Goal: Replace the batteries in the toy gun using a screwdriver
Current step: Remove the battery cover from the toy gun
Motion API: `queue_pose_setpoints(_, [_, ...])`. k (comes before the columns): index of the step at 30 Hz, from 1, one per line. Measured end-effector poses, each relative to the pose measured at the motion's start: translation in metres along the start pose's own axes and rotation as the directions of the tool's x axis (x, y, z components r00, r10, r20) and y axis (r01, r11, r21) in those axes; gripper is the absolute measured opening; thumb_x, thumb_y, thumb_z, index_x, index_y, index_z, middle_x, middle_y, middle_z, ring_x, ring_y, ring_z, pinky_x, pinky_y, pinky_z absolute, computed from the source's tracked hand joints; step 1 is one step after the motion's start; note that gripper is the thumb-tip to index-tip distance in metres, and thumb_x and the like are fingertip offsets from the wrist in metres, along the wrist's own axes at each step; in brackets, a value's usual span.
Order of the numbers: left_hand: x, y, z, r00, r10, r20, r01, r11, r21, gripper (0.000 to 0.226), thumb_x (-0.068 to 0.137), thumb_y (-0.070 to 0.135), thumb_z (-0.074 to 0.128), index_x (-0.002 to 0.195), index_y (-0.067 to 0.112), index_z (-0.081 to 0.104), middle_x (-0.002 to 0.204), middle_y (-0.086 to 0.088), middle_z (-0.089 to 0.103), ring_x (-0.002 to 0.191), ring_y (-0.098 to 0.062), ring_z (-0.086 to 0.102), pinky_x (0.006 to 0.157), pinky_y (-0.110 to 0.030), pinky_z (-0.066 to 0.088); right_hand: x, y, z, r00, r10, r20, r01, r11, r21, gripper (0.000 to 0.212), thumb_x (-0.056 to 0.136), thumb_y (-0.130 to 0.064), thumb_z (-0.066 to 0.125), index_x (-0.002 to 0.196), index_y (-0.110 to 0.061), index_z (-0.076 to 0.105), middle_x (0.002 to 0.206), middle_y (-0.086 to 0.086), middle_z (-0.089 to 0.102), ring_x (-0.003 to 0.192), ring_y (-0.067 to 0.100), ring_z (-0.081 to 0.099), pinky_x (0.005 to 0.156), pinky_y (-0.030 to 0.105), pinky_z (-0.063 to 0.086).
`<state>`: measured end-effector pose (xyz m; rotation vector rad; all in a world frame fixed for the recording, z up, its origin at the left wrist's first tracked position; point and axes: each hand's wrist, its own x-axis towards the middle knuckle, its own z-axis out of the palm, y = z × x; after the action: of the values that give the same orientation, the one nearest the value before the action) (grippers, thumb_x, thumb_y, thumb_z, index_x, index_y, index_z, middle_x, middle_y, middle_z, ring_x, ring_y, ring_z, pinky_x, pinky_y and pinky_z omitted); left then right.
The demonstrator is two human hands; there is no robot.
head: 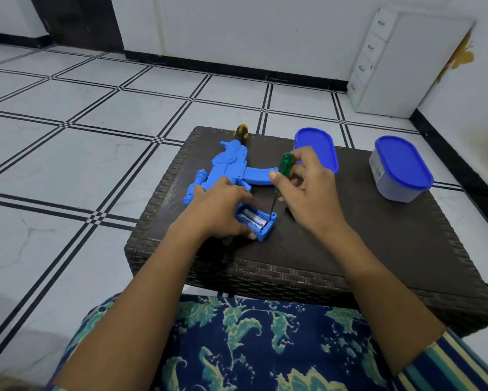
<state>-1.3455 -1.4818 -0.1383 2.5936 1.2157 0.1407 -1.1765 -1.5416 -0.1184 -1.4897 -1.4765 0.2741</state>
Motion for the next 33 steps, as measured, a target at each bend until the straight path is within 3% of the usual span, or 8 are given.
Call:
queue_pose_setpoints(4, [-0.002,-0.003,0.001,1.0,0.01,-0.018,-0.01,1.0,-0.013,0.059,0.063,0.057,0.078,0.118,0.043,0.06,0.119,0.022,0.057,0.114,-0.008,0.036,0.089,-0.047,0.032,0.0,-0.007,0.002,0.998,-0.034,0.054,0.038,0.997,-0.072,0.021,0.089,-0.02,0.068,0.098,-0.009,0.052,0.068,0.015,0.06,0.055,0.026,0.054,0.056,0.046,0.051])
queue_pose_setpoints(7, [-0.002,-0.003,0.002,0.999,0.02,-0.027,-0.02,1.0,-0.004,0.06,0.062,0.059,0.077,0.118,0.043,0.06,0.117,0.024,0.057,0.112,-0.008,0.036,0.088,-0.046,0.032,-0.001,-0.007,0.003,0.992,0.022,0.128,0.0,0.985,-0.173,0.024,0.091,-0.023,0.064,0.082,-0.003,0.054,0.061,0.008,0.056,0.054,0.018,0.048,0.057,0.041,0.047])
queue_pose_setpoints(12, [-0.001,0.0,0.005,0.999,0.036,-0.017,-0.036,0.999,-0.016,0.064,0.059,0.068,0.073,0.116,0.043,0.06,0.112,0.018,0.06,0.114,-0.007,0.041,0.089,-0.043,0.029,0.003,-0.008,0.0,0.944,0.211,0.253,-0.159,0.965,-0.21,0.028,0.089,-0.023,0.057,0.077,0.002,0.052,0.07,0.019,0.068,0.063,0.027,0.07,0.066,0.048,0.058])
queue_pose_setpoints(16, [0.0,0.001,0.006,0.999,0.028,-0.019,-0.028,0.999,-0.043,0.062,0.059,0.07,0.073,0.115,0.047,0.061,0.104,0.013,0.062,0.11,-0.008,0.049,0.087,-0.04,0.027,0.003,-0.009,0.0,0.86,0.339,0.38,-0.269,0.936,-0.227,0.02,0.084,-0.012,0.06,0.079,0.007,0.057,0.072,0.024,0.07,0.063,0.027,0.073,0.068,0.051,0.06])
queue_pose_setpoints(20, [-0.001,0.004,0.006,0.999,0.016,-0.035,-0.018,0.999,-0.043,0.06,0.059,0.068,0.074,0.115,0.049,0.062,0.108,0.014,0.063,0.113,-0.008,0.049,0.087,-0.04,0.026,-0.001,-0.005,0.011,0.854,0.368,0.369,-0.251,0.911,-0.326,0.018,0.087,-0.019,0.066,0.083,-0.004,0.058,0.086,0.019,0.068,0.075,0.033,0.071,0.072,0.05,0.06])
queue_pose_setpoints(24, [-0.004,0.007,0.004,1.0,-0.007,-0.022,0.006,1.0,-0.022,0.068,0.062,0.065,0.074,0.125,0.046,0.059,0.126,0.011,0.057,0.126,-0.009,0.043,0.088,-0.036,0.021,0.002,0.0,0.007,0.814,0.471,0.339,-0.452,0.881,-0.138,0.023,0.087,-0.015,0.07,0.091,0.007,0.064,0.078,0.022,0.072,0.066,0.028,0.074,0.071,0.049,0.062])
queue_pose_setpoints(28, [-0.004,0.008,0.003,1.0,-0.018,-0.013,0.018,1.0,-0.012,0.07,0.063,0.066,0.074,0.127,0.044,0.058,0.134,0.015,0.054,0.131,-0.007,0.039,0.092,-0.037,0.021,0.001,0.003,-0.001,0.786,0.542,0.297,-0.558,0.829,-0.039,0.018,0.086,-0.014,0.074,0.088,0.003,0.068,0.07,0.014,0.07,0.061,0.02,0.072,0.068,0.036,0.063])
queue_pose_setpoints(33, [-0.003,0.008,0.003,1.0,-0.022,-0.004,0.022,1.0,-0.012,0.072,0.062,0.066,0.074,0.128,0.042,0.058,0.138,0.019,0.051,0.134,-0.006,0.037,0.094,-0.039,0.021,-0.004,0.011,-0.002,0.709,0.644,0.288,-0.701,0.689,0.185,0.018,0.085,-0.007,0.073,0.093,0.007,0.064,0.076,0.018,0.067,0.059,0.021,0.069,0.062,0.032,0.061])
